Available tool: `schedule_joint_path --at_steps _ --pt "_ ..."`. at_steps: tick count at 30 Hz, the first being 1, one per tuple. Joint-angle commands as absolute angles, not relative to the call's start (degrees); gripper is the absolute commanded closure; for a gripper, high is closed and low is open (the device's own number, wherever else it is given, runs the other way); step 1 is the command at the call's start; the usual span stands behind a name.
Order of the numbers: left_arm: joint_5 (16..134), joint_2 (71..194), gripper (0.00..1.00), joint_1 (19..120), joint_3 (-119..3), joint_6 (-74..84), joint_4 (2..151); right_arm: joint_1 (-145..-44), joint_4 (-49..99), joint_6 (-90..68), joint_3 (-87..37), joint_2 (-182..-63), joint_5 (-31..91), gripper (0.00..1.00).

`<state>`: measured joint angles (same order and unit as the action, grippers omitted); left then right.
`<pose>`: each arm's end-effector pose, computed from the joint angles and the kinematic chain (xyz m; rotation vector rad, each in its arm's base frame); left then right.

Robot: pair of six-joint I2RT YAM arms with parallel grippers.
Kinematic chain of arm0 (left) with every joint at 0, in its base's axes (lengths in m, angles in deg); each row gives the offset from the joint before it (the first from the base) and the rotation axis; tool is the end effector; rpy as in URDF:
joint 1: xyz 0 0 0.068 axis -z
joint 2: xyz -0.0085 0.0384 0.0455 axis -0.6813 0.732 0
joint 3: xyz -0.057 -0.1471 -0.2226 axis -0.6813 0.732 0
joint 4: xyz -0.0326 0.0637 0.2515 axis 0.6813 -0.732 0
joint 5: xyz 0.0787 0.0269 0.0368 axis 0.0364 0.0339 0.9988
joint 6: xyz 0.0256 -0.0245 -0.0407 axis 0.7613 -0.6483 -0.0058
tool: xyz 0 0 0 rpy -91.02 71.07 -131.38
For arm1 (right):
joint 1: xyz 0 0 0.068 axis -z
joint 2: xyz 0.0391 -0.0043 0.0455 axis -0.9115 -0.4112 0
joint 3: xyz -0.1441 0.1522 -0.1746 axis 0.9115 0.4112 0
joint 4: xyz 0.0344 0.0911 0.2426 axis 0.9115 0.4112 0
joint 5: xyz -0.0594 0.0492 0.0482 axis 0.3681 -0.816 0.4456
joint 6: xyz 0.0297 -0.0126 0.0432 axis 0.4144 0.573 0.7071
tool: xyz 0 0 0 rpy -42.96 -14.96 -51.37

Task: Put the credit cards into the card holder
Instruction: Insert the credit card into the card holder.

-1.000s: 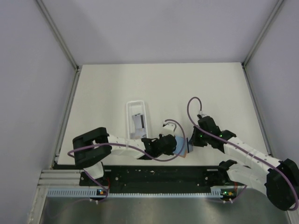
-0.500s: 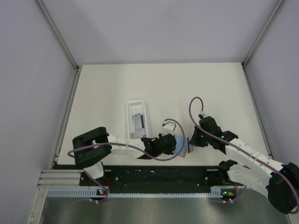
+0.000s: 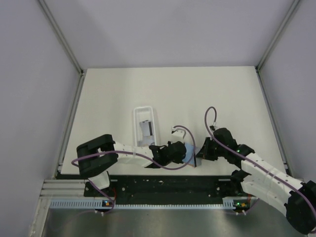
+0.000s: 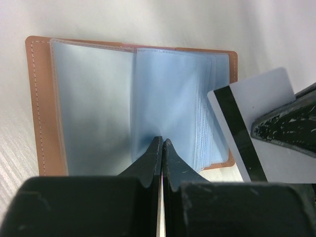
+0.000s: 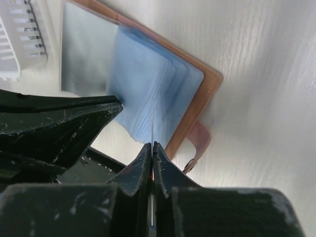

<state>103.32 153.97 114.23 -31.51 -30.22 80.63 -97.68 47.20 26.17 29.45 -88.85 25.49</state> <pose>0.1167 -0.3067 0.1487 0.3427 2.3548 -0.6310 0.1309 0.0907 0.1715 0.1632 2.5828 0.8139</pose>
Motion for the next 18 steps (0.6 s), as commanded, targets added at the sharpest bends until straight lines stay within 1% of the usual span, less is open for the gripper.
schedule_joint_path --at_steps 1,8,18 --pt "103.39 153.37 1.00 113.96 -31.04 -29.79 79.83 -97.01 42.92 29.02 31.08 -88.08 20.09 1.00" --pt "103.39 153.19 1.00 113.96 -31.04 -29.70 79.83 -97.01 40.98 30.26 33.02 -87.82 17.44 1.00" --pt "103.22 153.10 1.00 113.87 -31.12 -29.53 79.66 -97.01 39.93 30.26 33.81 -89.22 17.09 1.00"
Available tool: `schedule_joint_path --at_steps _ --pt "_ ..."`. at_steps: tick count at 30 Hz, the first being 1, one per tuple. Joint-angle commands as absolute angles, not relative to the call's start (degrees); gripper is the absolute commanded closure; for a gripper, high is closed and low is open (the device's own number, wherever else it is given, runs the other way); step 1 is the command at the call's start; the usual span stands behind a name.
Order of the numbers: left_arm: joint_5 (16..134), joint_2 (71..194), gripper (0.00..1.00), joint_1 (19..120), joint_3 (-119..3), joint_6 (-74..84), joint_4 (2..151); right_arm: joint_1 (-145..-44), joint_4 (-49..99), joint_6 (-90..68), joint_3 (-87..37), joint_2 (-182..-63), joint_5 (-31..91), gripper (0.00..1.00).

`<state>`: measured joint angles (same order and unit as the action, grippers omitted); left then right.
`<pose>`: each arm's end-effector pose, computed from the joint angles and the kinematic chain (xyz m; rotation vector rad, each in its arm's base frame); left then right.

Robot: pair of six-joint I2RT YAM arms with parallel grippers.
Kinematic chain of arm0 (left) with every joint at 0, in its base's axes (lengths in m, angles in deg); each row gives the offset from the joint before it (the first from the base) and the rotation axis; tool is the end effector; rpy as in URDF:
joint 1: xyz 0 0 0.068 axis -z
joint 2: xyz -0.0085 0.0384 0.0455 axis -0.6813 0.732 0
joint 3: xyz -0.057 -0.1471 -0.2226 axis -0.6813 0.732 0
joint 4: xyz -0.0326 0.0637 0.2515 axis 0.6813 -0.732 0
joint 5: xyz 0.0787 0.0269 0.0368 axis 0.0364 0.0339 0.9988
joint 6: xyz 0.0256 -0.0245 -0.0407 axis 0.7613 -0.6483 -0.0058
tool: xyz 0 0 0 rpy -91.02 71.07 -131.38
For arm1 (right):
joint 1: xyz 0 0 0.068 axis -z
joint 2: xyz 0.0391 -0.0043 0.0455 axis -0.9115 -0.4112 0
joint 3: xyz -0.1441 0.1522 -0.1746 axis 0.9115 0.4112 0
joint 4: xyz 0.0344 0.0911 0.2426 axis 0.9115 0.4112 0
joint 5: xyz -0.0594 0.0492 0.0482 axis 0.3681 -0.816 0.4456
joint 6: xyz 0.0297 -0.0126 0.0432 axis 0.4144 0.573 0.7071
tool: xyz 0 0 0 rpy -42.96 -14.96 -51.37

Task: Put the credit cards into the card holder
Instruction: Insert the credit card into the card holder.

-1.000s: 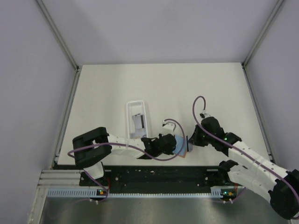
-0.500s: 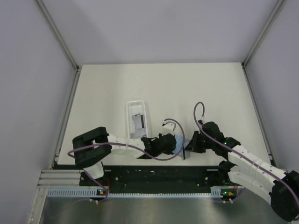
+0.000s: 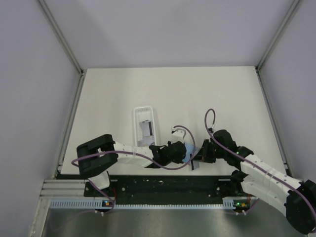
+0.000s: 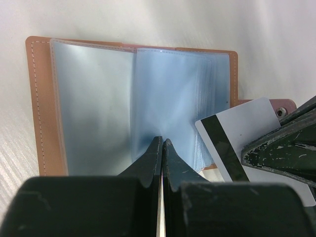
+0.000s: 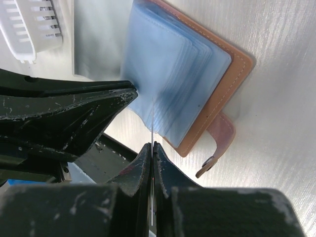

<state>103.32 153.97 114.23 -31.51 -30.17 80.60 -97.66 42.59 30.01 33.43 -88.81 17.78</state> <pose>0.1167 -0.3067 0.1487 0.3439 2.3548 -0.6300 0.1248 0.0923 0.1564 0.1840 2.6224 0.9947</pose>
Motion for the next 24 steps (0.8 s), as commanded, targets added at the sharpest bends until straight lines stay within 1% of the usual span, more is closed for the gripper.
schedule_joint_path --at_steps 1,24 --pt "103.22 153.19 1.00 113.87 -31.12 -29.35 79.74 -97.09 39.93 30.34 33.89 -89.31 17.09 1.00" --pt "103.48 152.93 1.00 113.78 -31.30 -29.53 79.39 -97.01 42.74 29.55 33.72 -90.19 19.03 1.00"
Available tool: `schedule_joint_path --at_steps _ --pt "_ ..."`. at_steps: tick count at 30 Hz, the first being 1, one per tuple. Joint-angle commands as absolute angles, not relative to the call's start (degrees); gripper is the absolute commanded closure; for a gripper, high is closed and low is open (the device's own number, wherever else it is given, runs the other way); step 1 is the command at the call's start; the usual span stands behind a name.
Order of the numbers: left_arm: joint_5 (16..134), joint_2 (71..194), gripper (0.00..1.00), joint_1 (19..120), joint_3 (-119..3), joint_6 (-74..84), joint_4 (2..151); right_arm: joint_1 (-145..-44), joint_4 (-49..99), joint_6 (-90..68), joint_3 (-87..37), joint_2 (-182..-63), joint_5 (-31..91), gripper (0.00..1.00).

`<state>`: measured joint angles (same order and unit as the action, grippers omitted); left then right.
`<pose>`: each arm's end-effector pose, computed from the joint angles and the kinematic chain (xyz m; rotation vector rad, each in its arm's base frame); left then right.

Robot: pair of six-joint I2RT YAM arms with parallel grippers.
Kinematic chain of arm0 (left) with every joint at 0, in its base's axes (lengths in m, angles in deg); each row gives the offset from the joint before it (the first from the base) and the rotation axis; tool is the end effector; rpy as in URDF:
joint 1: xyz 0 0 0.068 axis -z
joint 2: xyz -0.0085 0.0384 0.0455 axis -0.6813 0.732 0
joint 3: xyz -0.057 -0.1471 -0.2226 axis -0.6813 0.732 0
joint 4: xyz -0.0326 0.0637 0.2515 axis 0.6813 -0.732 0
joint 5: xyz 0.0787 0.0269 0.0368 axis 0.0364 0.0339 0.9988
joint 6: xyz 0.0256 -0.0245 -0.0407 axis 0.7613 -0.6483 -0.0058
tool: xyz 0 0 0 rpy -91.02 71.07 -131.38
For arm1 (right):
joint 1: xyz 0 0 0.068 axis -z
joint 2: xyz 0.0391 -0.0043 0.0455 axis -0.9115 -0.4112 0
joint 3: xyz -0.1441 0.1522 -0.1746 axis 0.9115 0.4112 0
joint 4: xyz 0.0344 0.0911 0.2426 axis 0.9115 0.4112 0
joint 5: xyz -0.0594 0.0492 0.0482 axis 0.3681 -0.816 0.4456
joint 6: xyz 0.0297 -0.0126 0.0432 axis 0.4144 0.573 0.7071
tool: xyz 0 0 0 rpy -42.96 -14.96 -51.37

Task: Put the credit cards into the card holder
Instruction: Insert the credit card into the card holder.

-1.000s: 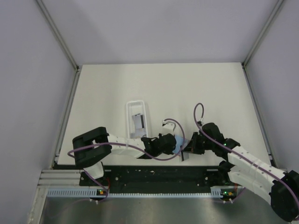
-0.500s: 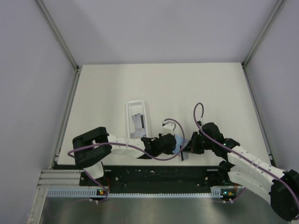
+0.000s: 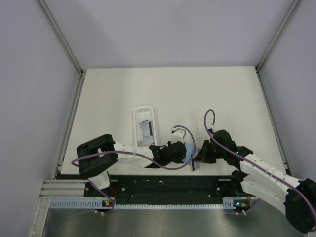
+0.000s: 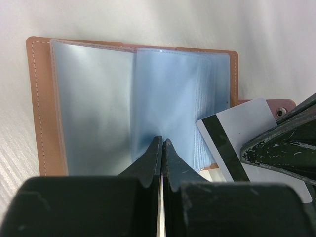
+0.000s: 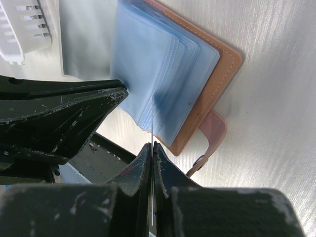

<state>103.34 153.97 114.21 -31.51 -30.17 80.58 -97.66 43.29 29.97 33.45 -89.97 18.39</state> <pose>0.1168 -0.3066 0.1487 0.3434 2.3549 -0.6293 0.1249 0.0919 0.1526 0.1991 2.6518 0.9635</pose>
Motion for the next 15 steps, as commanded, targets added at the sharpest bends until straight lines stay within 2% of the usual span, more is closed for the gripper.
schedule_joint_path --at_steps 1,15 --pt "103.57 153.01 1.00 113.78 -31.21 -29.44 79.39 -97.01 42.74 29.55 33.63 -90.19 18.94 1.00" --pt "103.65 152.84 1.00 113.70 -31.12 -29.62 79.31 -97.01 43.09 29.55 34.07 -90.19 19.11 1.00"
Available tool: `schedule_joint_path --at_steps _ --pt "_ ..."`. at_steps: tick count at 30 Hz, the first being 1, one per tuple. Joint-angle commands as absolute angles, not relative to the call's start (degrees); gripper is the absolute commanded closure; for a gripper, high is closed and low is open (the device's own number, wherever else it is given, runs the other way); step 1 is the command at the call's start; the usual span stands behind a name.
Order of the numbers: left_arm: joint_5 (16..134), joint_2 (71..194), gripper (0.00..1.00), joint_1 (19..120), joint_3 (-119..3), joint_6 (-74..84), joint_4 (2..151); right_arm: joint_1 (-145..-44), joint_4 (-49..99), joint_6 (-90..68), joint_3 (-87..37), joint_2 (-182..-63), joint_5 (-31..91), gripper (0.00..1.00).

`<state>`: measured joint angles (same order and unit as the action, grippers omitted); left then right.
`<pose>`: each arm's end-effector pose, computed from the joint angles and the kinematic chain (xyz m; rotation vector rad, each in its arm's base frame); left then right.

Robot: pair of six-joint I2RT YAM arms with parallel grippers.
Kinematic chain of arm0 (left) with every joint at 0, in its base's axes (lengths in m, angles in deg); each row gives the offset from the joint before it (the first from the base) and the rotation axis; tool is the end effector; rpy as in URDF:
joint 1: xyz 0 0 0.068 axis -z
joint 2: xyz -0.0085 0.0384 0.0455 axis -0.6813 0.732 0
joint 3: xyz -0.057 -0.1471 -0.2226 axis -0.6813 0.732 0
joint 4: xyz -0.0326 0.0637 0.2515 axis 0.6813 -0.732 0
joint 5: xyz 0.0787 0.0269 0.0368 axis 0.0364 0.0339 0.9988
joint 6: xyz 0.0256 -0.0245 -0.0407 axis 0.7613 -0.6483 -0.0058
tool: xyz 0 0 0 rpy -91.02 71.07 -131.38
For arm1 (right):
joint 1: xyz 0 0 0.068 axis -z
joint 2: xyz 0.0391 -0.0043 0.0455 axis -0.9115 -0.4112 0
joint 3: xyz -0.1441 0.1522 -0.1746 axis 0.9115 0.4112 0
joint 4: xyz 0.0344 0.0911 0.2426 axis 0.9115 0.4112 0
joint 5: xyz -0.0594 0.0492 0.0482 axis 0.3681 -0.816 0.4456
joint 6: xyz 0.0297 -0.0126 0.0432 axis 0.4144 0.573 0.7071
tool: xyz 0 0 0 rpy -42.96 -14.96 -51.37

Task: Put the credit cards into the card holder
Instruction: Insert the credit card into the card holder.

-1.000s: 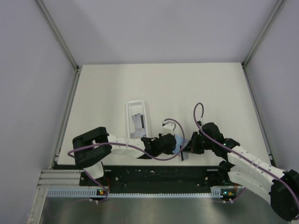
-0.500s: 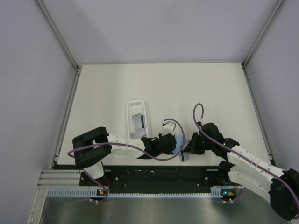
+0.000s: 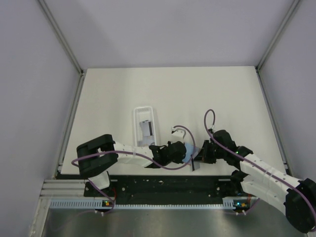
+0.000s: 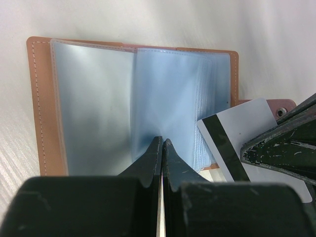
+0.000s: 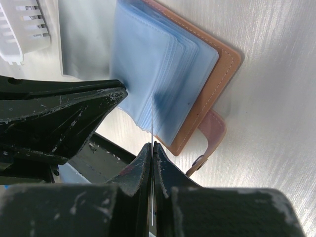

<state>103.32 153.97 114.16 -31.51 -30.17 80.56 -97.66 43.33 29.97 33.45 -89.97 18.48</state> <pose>0.1170 -0.3065 0.1487 0.3427 2.3554 -0.6288 0.1249 0.0918 0.1525 0.2001 2.6521 0.9613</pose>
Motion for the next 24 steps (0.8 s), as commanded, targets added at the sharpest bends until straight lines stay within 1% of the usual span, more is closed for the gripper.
schedule_joint_path --at_steps 1,17,24 --pt "103.65 152.75 1.00 113.70 -31.04 -29.70 79.31 -97.01 43.09 29.47 34.07 -90.19 19.11 1.00" --pt "103.48 152.66 1.00 113.52 -31.12 -29.61 79.22 -97.01 43.27 29.03 34.16 -90.80 19.38 1.00" --pt "103.13 152.40 1.00 113.52 -31.12 -29.62 79.22 -97.09 40.11 29.11 34.07 -92.82 18.94 1.00"
